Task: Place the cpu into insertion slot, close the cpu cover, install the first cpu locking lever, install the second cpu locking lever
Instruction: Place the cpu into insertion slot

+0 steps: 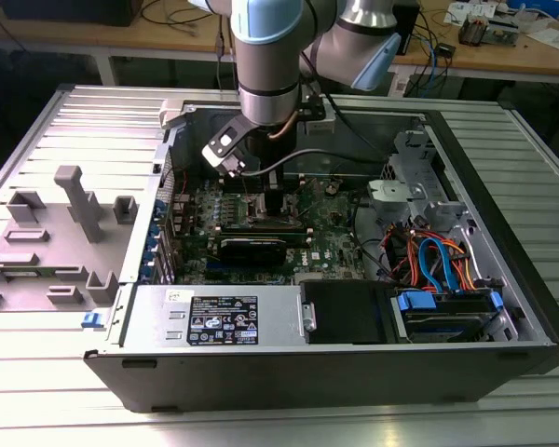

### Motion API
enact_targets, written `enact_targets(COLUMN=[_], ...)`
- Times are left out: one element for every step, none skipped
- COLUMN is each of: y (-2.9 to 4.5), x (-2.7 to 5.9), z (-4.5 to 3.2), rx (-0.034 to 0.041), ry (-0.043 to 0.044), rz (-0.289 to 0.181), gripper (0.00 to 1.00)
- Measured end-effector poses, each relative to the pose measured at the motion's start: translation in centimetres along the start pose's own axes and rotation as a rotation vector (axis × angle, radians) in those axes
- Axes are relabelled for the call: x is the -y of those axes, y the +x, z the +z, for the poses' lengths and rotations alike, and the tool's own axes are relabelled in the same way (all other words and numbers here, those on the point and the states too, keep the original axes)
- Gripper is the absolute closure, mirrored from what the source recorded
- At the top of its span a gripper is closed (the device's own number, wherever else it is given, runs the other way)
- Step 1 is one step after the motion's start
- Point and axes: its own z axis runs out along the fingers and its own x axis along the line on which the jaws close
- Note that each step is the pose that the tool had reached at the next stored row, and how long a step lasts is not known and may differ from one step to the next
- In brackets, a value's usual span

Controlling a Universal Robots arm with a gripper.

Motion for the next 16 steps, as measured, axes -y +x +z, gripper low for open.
enact_targets(y=[0.06, 0.09, 0.1, 0.14, 0.17, 0.21, 0.27, 0.3, 0.32, 0.33, 0.33, 0.34, 0.34, 0.34, 0.34, 0.34], x=[0.01, 0.01, 0.01, 0.04, 0.07, 0.1, 0.13, 0.14, 0.14, 0.14, 0.14, 0.16, 0.16, 0.17, 0.18, 0.18], z=[0.11, 0.17, 0.2, 0.25, 0.28, 0.31, 0.34, 0.37, 0.4, 0.44, 0.53, 0.67, 0.72, 0.78, 0.86, 0.91], rx=[0.0033, 0.0076, 0.0108, 0.0169, 0.0202, 0.0228, 0.0244, 0.0256, 0.0266, 0.0269, 0.027, 0.0275, 0.0277, 0.0277, 0.0278, 0.0278], ry=[0.0003, 0.0004, 0.0005, 0.0006, 0.0007, 0.0009, 0.0009, 0.0009, 0.001, 0.0011, 0.0011, 0.0011, 0.0011, 0.0011, 0.0011, 0.0011], rz=[0.0, 0.0, -0.001, -0.001, -0.002, -0.002, 0.0, 0.001, 0.003, 0.004, 0.006, 0.012, 0.014, 0.015, 0.016, 0.016], gripper=[0.46, 0.46, 0.46, 0.46, 0.46, 0.46, 0.46, 0.46, 0.46, 0.46, 0.46, 0.46, 0.46, 0.46, 0.46, 0.46])
